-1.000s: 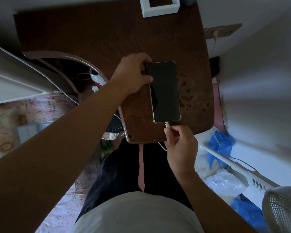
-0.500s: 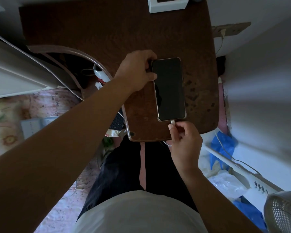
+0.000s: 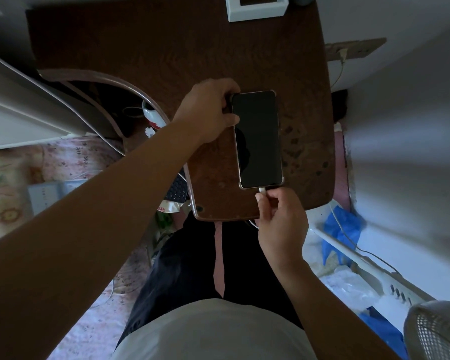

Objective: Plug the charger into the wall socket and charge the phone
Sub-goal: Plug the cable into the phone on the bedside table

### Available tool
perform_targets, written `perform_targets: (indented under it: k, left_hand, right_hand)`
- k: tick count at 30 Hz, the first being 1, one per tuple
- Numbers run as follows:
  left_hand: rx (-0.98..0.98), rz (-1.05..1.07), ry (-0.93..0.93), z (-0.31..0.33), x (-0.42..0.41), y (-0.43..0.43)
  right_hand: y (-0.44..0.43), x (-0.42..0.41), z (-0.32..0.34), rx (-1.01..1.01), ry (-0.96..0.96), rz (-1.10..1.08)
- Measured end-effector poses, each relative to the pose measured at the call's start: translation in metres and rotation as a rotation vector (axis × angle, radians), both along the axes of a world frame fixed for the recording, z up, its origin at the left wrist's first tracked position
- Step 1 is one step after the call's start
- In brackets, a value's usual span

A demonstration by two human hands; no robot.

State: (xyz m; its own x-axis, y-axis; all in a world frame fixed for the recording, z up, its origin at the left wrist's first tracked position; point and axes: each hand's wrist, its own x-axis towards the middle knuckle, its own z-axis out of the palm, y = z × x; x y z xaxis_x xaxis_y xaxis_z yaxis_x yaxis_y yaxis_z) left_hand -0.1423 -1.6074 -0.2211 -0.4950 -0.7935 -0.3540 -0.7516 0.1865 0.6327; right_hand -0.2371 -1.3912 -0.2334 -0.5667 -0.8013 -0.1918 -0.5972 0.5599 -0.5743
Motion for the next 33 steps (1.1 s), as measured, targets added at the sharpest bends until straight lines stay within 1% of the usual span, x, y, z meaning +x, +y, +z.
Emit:
perform_targets:
  k: [8, 12, 20, 33]
  left_hand:
    - [-0.015, -0.028, 0.015, 0.002, -0.002, 0.001]
    - [0.0, -0.008, 0.031, 0.002, -0.003, 0.003]
    - [0.053, -0.007, 0.027, 0.002, -0.003, 0.0]
    - [0.06, 0.035, 0.018, 0.002, 0.001, 0.001]
  right_hand:
    - [-0.003, 0.002, -0.002, -0.007, 0.069, 0.057]
    - [-0.005, 0.001, -0.002, -0.003, 0.06, 0.029]
    - [-0.007, -0.01, 0.001, 0.056, 0.04, 0.071]
    - [-0.007, -0.013, 0.003, 0.072, 0.047, 0.07]
